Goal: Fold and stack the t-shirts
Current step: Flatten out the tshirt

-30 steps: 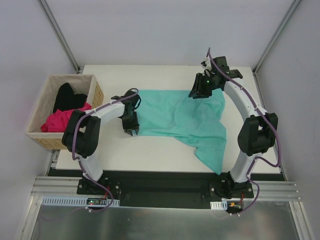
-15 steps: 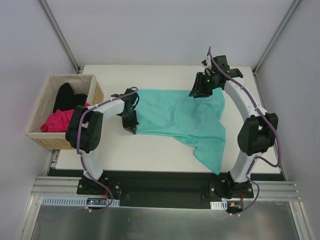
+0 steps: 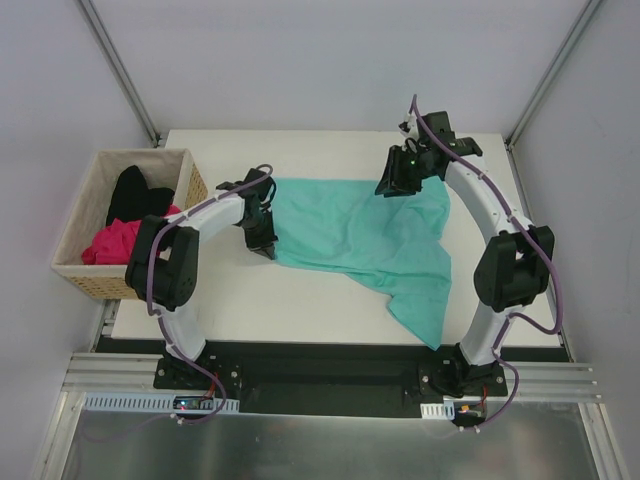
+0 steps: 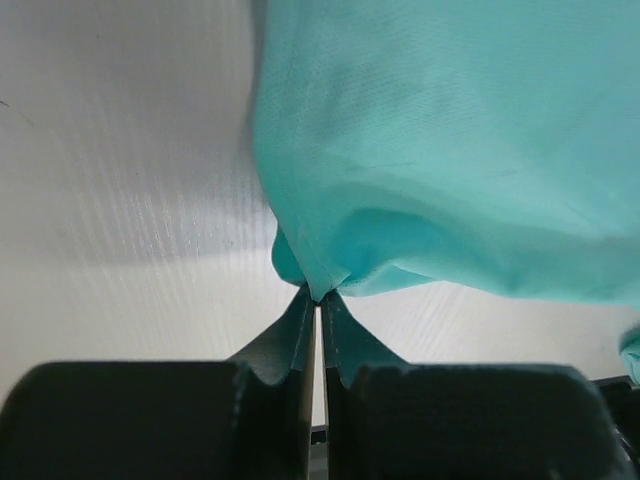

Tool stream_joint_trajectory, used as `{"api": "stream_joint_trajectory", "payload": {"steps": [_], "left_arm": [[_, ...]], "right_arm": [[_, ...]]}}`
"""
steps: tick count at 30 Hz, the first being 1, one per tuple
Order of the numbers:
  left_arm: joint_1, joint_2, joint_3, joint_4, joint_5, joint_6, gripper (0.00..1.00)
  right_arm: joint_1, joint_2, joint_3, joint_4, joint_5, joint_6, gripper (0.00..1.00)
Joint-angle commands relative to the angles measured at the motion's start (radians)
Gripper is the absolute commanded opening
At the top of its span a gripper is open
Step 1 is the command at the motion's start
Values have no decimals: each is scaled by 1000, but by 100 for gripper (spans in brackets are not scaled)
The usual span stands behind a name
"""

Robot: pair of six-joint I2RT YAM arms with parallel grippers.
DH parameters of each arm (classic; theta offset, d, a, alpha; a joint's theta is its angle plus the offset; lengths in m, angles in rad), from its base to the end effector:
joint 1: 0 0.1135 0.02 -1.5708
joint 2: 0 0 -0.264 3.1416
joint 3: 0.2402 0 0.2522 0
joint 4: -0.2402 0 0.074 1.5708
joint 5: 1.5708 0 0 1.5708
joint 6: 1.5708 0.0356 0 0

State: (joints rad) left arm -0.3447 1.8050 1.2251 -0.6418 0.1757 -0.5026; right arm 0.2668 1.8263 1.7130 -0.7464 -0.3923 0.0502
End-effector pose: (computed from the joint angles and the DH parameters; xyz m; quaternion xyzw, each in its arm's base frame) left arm 0.3333 -0.1263 0.1838 -0.0622 0.9792 -0.1499 0.1222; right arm 0.3887 0.1203 0.3199 -0.1668 0.9068 0.2343 0.3083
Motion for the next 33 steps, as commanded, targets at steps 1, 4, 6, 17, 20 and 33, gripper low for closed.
{"api": "stream_joint_trajectory", "payload": {"steps": [1, 4, 6, 17, 20, 33], "left_arm": [[12, -96, 73, -38, 7, -8, 0], [12, -116, 99, -58, -2, -17, 0], [12, -131, 117, -62, -11, -24, 0], [12, -138, 226, -117, -53, -39, 0], [12, -125, 258, -122, -64, -42, 0], [12, -7, 382, -131, -59, -45, 0]], "right_arm": [[23, -19, -13, 8, 9, -1, 33], [37, -36, -65, 38, 15, 7, 32], [48, -50, -94, 45, 21, 4, 31], [118, -133, -231, 55, 49, -36, 30], [146, -154, -259, 56, 61, -38, 29], [298, -159, -312, 67, 61, -9, 29]]}}
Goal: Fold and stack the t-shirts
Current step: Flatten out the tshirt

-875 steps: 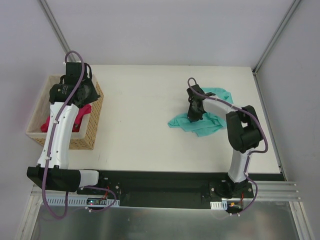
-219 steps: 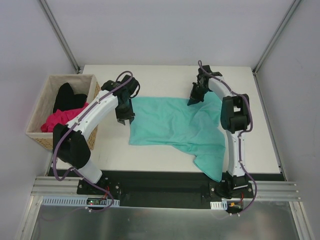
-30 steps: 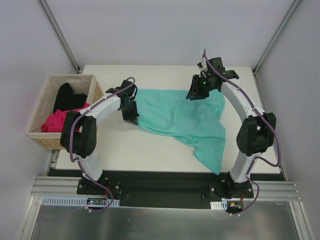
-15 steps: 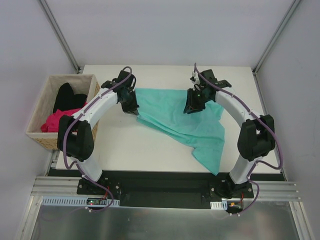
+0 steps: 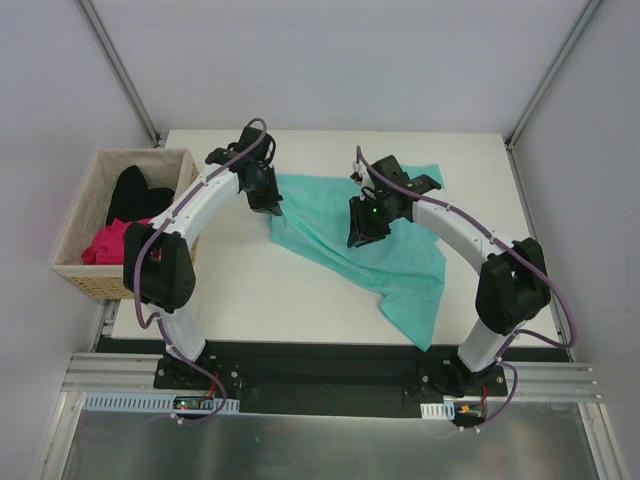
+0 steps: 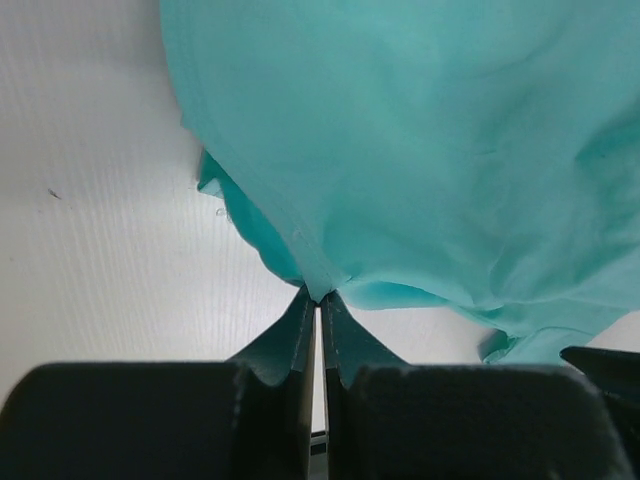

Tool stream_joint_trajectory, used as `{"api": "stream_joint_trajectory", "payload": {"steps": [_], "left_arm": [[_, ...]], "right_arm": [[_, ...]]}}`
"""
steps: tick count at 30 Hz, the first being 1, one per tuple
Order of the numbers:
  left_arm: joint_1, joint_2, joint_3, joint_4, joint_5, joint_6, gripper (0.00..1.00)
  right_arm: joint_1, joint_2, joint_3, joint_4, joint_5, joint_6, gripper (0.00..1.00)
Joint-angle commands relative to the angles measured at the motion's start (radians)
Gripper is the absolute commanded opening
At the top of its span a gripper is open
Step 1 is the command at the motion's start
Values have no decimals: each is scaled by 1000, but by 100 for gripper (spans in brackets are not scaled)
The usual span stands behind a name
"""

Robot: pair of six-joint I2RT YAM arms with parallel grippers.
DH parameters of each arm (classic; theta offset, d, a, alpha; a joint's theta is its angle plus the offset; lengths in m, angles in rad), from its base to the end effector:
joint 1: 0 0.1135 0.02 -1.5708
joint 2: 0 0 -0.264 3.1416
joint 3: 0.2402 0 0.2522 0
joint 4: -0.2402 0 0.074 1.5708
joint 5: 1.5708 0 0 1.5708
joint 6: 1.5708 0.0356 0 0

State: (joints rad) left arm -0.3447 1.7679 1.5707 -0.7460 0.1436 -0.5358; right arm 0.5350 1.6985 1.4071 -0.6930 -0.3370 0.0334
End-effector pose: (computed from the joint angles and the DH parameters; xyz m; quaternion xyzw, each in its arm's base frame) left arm 0.3633 -0.1358 0.2948 -0.0685 0.9465 -0.1929 0.2494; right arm 0.3080 0.1962 0.2728 -0.2812 0.9022 0.2340 0.2285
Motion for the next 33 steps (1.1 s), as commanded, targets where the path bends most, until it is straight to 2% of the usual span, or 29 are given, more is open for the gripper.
{"api": "stream_joint_trajectory", "payload": {"steps": [1, 16, 22, 25, 28, 33], "left_arm": [[10, 42, 38, -26, -29, -12, 0], [13, 295, 256, -23, -29, 17, 0], [30, 341, 310, -23, -22, 20, 1], [36, 308, 296, -24, -33, 27, 9], [36, 231, 238, -23, -79, 22, 23], [36, 113, 98, -23, -130, 5, 30]], "right_arm": [[34, -31, -8, 13, 4, 10, 29], [46, -80, -46, -5, 58, 40, 29], [45, -74, -42, -8, 66, 48, 29], [48, -56, -25, -11, 53, 45, 29], [48, -31, -2, -8, 36, 40, 29], [51, 15, 35, -3, 4, 20, 29]]}}
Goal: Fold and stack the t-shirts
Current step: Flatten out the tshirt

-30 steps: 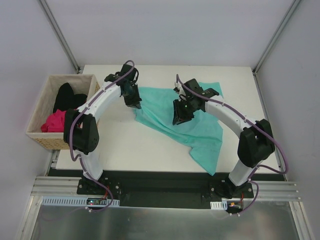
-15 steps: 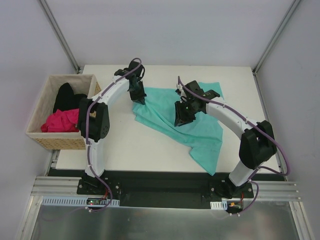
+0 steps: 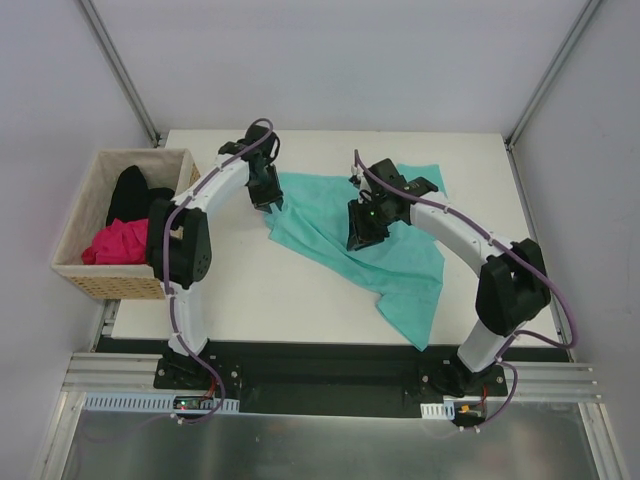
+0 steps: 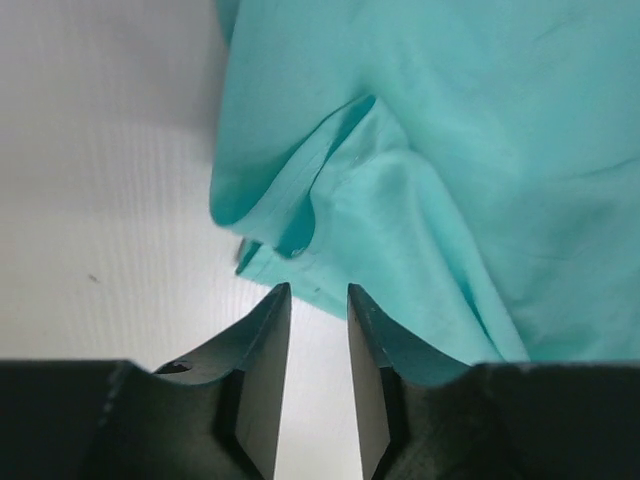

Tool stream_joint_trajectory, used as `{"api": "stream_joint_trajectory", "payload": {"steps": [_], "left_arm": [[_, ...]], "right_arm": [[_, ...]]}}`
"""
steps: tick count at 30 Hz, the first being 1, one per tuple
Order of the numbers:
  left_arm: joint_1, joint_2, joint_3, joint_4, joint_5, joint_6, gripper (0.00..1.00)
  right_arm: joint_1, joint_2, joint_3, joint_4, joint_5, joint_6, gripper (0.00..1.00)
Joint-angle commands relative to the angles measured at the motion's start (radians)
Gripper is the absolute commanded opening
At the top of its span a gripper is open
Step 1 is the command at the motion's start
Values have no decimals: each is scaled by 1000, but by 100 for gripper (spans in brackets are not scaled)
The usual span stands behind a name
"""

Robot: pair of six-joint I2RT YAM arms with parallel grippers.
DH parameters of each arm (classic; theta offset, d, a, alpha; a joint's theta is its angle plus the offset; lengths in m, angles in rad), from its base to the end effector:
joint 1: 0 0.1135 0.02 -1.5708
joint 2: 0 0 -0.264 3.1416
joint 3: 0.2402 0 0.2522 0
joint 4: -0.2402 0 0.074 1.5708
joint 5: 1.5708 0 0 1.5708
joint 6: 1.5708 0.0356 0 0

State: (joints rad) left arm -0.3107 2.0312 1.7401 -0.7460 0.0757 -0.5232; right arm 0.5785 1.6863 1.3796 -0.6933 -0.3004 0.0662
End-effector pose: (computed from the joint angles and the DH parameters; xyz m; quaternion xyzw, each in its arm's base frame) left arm 0.4228 -0.1386 0.2429 -0.0923 0.9595 -0.1401 0.2261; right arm 0.2960 0.2059 0.2681 -0.2811 0.9071 0.2244 0.2185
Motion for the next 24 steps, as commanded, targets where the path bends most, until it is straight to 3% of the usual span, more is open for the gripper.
{"api": "stream_joint_trajectory", "payload": {"steps": [1, 7, 13, 24], "left_arm": [[2, -182, -109, -24, -71, -11, 31], [2, -243, -227, -21, -71, -38, 31], [-2, -200, -277, -1, -48, -49, 30], [-8, -79, -222, 25, -13, -31, 29]], "right_arm": [[7, 33, 71, -3, -39, -16, 29], [7, 69, 104, -6, -77, -32, 29], [9, 66, 104, -15, -78, -45, 29], [7, 47, 101, -48, -39, -54, 29]]}}
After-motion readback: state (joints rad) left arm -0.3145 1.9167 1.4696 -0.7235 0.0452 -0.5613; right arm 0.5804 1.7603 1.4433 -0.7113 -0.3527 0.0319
